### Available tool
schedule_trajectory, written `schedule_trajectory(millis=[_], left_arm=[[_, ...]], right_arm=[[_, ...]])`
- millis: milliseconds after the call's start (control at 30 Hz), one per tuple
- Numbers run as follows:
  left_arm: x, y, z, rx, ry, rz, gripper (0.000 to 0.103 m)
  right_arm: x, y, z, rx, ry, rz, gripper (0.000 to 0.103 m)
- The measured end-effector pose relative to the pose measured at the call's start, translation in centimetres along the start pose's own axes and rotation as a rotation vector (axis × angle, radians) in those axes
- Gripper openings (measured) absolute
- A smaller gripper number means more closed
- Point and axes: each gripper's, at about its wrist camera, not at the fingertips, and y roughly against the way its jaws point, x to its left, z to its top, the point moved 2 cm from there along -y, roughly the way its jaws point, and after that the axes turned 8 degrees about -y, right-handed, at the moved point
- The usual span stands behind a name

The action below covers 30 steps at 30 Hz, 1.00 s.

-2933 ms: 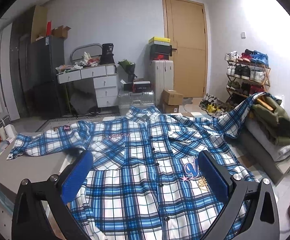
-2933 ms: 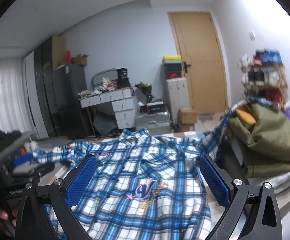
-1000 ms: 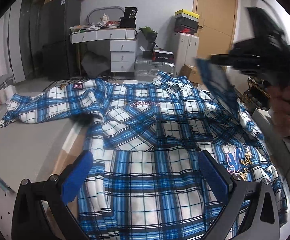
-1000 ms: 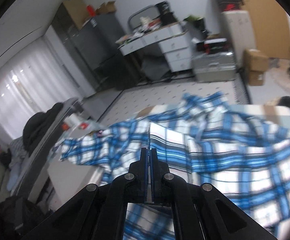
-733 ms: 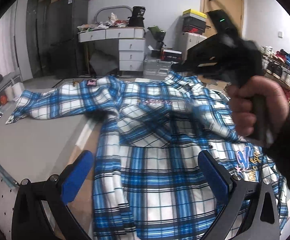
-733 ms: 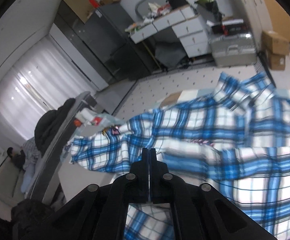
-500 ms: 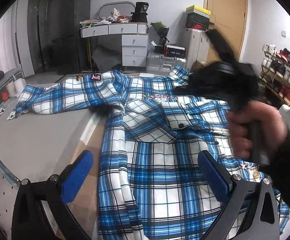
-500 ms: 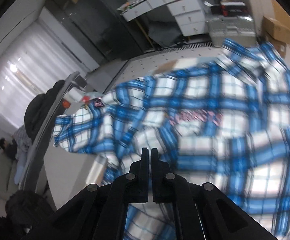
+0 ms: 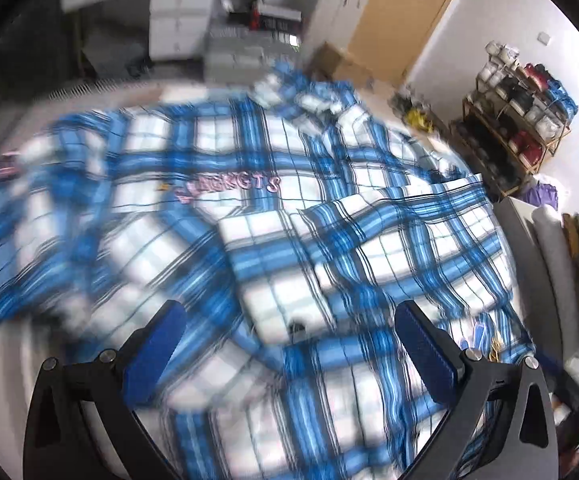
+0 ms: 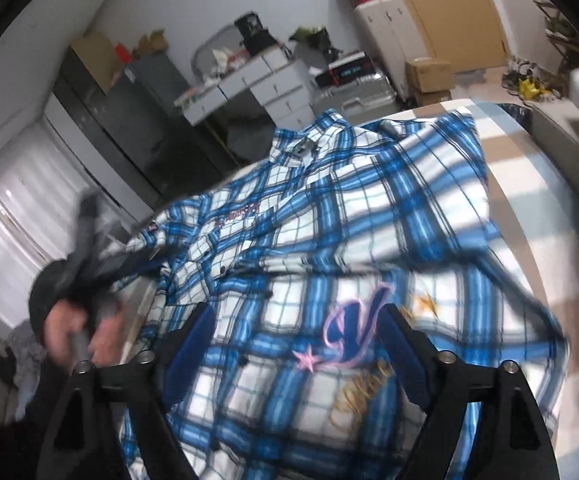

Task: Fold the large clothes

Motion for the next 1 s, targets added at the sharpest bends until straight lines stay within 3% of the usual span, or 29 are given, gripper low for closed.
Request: schedule_trajectory(millis=[67,133,200,300,500,600,667,767,800,867,1000], left_arm=[[0.0,-1.6,1.1,0.045,0.009,-0.021,0.102],[0.2,-3.2,2.3,0.068,-0.028,0.033,0.102],[0.4,-4.6,3.0,0.11,-0.035,0.039,0.102],[2.0,-6.5,3.2,0.176,0.01,0.044,0.101],[1.9,-7.2,3.3,0.178,-0.04,0.047,0.1],[0.9,-7.3,3.3,0.175,-0.107,0.081,0.079],[-0.2,-7.2,4.2,0.182,-0.139,0.084,0.049],[-0.8,-7.4,4.5,0.191,-0.175,0.121,0.021],[-0.9,-7.6,4.7,0.189,-0.19,0.13,0.018],[-1.0,-7.3,4.8,0.179,-0.185,0.123,0.003],[-1.3,-5.6,5.1,0.131,-0.233,0.194,0.0]], right_arm=[[-1.7,0.1,-0.6,-0.016,-0.019,-0.028,0.085],[-3.0,0.0,-1.0,-0.019,-0.012,-0.087,0.085],[-3.7,0.0,-1.3,-0.015,-0.005,-0.113,0.086],[-4.9,0.0,-1.2,-0.018,-0.005,-0.152,0.086],[-5.3,1.3,-1.5,-0.023,0.063,-0.251,0.085],[-5.1,1.9,-1.7,-0.037,0.109,-0.306,0.085],[-5.2,2.2,-1.7,-0.03,0.121,-0.319,0.085],[-4.5,2.8,-1.1,-0.053,0.135,-0.331,0.085],[-4.0,3.0,-0.6,-0.066,0.128,-0.299,0.085],[-3.0,2.8,0.1,-0.083,0.113,-0.236,0.085],[-1.3,1.2,1.1,-0.107,0.097,-0.112,0.087]])
